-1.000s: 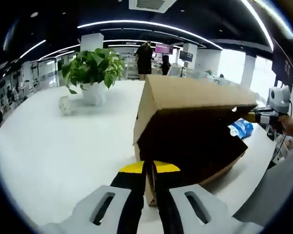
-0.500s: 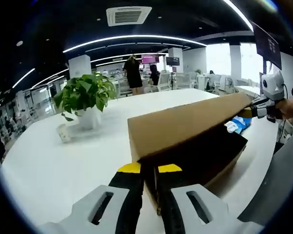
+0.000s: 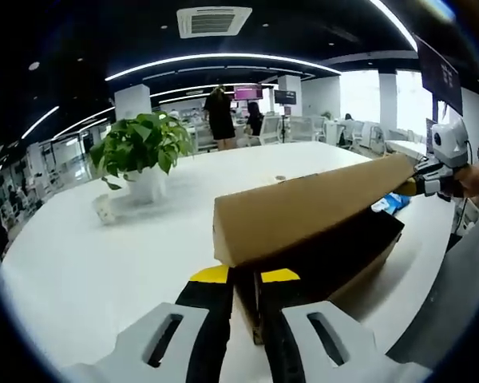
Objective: Operate the shoe box by opening the lid, removing the specified soft item, and placing it in the target area until the item is outside and the box remains undamaged.
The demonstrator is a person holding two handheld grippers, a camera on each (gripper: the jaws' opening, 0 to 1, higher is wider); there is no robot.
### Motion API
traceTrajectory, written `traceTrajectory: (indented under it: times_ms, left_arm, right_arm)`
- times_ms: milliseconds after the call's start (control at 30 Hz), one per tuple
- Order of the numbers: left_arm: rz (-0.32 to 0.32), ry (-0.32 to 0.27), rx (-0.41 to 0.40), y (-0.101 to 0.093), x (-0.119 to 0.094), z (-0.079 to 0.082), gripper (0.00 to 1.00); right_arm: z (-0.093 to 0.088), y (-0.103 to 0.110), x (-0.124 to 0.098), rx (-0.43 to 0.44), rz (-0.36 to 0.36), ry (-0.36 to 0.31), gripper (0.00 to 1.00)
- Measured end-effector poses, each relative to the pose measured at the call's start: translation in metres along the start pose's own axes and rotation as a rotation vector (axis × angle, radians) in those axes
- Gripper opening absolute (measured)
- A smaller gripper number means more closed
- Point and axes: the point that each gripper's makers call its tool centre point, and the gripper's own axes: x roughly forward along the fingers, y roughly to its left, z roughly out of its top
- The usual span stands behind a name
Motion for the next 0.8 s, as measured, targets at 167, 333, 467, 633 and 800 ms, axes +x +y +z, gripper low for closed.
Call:
traceTrajectory:
  times_ms: [167,333,467,633,800]
  left_arm:
    - [-0.01,0.015,0.015,-0.003,0.0,-0.004,0.11]
    - [-0.019,0.033,0.019,-0.006,-0.002,-0.01,0.14]
    - [-0.028,0.05,0.016,-0.009,-0.002,-0.017,0.19]
    - [-0.043,0.079,0.019,-0.015,-0.003,-0.024,0.24]
    - [-0.05,0.104,0.037,-0.019,-0.005,-0.032,0.27]
  right_arm:
    - [-0.003,0.004,-0.002,-0.019,0.018,-0.004,0.09]
    - [-0.006,0.011,-0.003,-0.046,0.044,-0.001,0.14]
    - [-0.012,0.016,-0.003,-0.051,0.063,0.008,0.18]
    - [-0.022,0.023,-0.005,-0.059,0.093,0.031,0.22]
    - [-0.028,0.028,-0.005,-0.081,0.109,0.042,0.26]
